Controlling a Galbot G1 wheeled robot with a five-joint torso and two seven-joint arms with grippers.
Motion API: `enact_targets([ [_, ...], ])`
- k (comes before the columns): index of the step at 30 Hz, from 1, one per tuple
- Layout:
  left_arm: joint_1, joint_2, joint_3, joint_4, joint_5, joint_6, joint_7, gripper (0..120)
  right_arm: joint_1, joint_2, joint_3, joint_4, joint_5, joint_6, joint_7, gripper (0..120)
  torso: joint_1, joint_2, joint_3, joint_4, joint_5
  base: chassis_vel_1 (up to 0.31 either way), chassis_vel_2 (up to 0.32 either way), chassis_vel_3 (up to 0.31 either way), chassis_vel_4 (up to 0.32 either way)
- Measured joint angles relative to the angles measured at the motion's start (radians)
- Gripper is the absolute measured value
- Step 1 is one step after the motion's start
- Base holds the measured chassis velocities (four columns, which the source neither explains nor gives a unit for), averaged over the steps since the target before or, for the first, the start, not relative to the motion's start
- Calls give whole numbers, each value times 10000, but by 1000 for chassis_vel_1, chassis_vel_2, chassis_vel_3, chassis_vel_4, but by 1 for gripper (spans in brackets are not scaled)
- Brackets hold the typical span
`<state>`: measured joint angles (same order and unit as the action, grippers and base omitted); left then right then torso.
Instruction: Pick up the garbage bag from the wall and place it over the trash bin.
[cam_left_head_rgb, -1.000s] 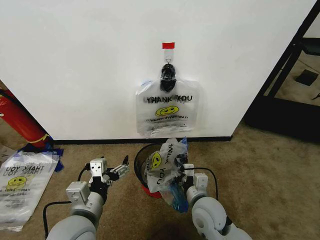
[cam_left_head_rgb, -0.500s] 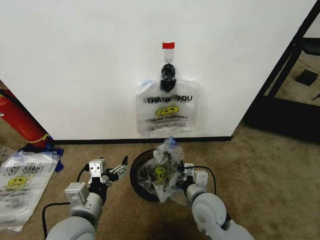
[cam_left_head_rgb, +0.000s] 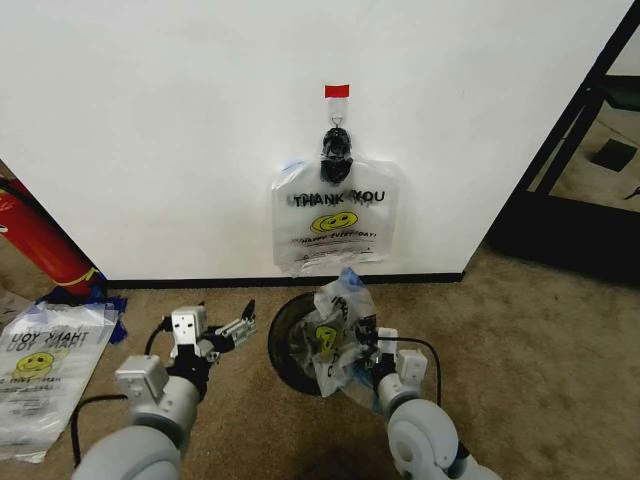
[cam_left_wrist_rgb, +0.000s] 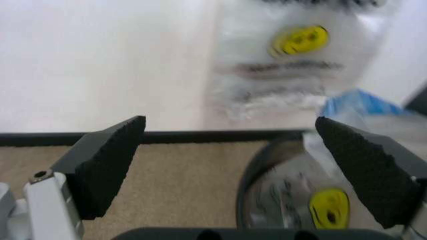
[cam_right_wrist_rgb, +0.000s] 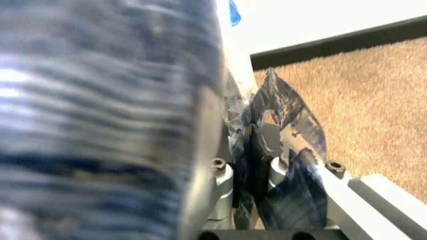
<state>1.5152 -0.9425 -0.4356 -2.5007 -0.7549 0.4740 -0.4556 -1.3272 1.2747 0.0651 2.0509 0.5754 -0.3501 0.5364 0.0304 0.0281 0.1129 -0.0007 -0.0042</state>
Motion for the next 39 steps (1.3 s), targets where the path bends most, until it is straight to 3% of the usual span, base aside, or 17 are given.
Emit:
enact_targets([
  [3,-1070,1246,287,-13,-1466,511,-70,100,-195,225,89,69,-335,357,-171,1,1,0,0,-4,1,0,0,0,0],
  [5,-1264,1470,366,-13,-1720,577,-80,100,-226,295,96,69,-394,440,-200,1,0,0,0,-6,1,0,0,0,0],
  [6,-1617,1987,482,-17,-2290,708,-102,100,-244,427,63,56,-459,586,-247,1,1,0,0,-9,1,0,0,0,0],
  [9,-1974,2978,160,-17,-3861,961,-289,100,54,676,-441,-298,-605,885,-342,1,1,0,1,-1,0,0,0,0,0],
  [11,-2345,3497,-37,-17,-5198,1093,-605,100,238,806,-764,-513,-808,969,-357,1,1,0,1,13,6,0,0,0,0],
  [13,-2588,3660,29,-18,-5648,1136,-712,100,252,858,-828,-575,-940,997,-360,1,1,0,1,13,4,0,0,0,0],
  [15,-3805,4101,638,-18,-7095,1260,-1135,100,241,1060,-933,-772,-1557,1081,-375,1,1,0,1,3,0,0,0,0,0],
  [16,-5024,4229,1390,-18,-7870,1379,-1533,100,215,1221,-962,-906,-2086,1154,-380,1,1,0,0,-5,3,0,0,0,0],
  [19,-6116,4213,2209,-19,-8343,1498,-1911,100,198,1341,-983,-994,-2443,1207,-381,1,2,0,1,-11,3,0,0,0,0],
  [20,-7525,3973,3432,-17,-8730,1649,-2474,100,174,1451,-992,-1077,-2791,1257,-388,1,2,0,1,-5,5,0,0,0,0],
  [23,-9853,2884,5356,98,-9735,1819,-3847,100,89,1520,-825,-1191,-3249,1355,-408,1,1,0,0,9,5,0,0,0,0],
  [28,-12651,1133,7952,1135,-10165,1881,-4986,100,-453,1535,28,-1136,-3931,1639,-483,1,2,-1,1,-2,12,0,0,0,0],
  [29,-13220,726,8462,1458,-10237,1897,-5265,100,-625,1549,260,-1071,-4076,1723,-513,1,3,-1,2,-23,3,0,0,0,0],
  [30,-13707,383,8933,1783,-10270,1937,-5522,100,-697,1541,390,-1040,-4136,1772,-525,1,2,0,1,-14,7,0,0,0,0],
  [31,-13971,164,9227,2011,-10272,1980,-5698,100,-730,1537,472,-1027,-4159,1807,-532,1,2,0,0,-12,20,0,0,0,0],
  [36,-14181,-186,9908,2648,-10155,2105,-6089,100,-776,1484,619,-955,-4160,1925,-570,1,2,-1,1,8,6,0,0,0,0],
  [39,-13974,-376,10011,2904,-10098,2112,-6128,100,-807,1431,715,-941,-4128,2002,-579,1,1,-1,1,3,3,0,0,0,0],
])
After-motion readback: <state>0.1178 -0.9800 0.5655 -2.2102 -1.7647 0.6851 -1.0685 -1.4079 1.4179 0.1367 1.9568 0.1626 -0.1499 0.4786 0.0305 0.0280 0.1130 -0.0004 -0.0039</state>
